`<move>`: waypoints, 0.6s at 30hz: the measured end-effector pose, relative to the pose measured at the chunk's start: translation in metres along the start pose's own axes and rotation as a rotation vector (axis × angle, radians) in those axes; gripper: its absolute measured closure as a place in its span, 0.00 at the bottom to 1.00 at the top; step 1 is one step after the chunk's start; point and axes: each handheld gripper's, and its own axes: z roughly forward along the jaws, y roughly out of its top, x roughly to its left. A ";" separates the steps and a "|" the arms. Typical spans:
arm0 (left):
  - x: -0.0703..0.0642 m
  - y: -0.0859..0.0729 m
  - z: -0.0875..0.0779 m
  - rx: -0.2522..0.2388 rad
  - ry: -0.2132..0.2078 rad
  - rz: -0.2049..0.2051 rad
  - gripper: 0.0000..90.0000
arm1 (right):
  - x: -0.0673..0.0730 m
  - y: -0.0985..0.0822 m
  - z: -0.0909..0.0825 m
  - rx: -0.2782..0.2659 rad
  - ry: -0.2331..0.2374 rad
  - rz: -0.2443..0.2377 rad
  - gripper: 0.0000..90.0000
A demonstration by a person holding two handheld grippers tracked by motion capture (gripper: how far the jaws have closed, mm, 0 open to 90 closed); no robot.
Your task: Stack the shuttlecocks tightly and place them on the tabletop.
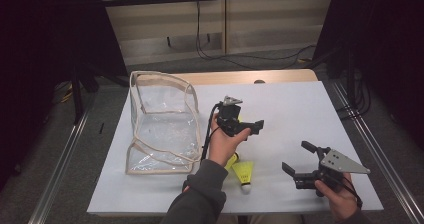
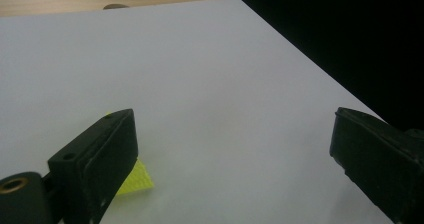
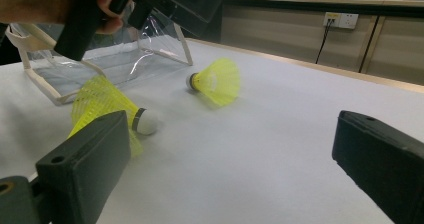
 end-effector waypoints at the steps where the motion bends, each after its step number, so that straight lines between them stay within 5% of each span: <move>1: 0.000 -0.001 -0.001 -0.001 -0.014 -0.007 0.05 | 0.000 0.000 0.001 0.000 0.002 0.001 0.02; 9: -0.012 -0.006 -0.013 0.010 -0.075 0.014 0.05 | 0.000 0.000 0.002 0.003 0.006 -0.009 0.02; 18: -0.017 -0.012 -0.018 0.018 -0.099 0.026 0.05 | -0.003 -0.001 0.000 -0.001 0.005 0.008 0.02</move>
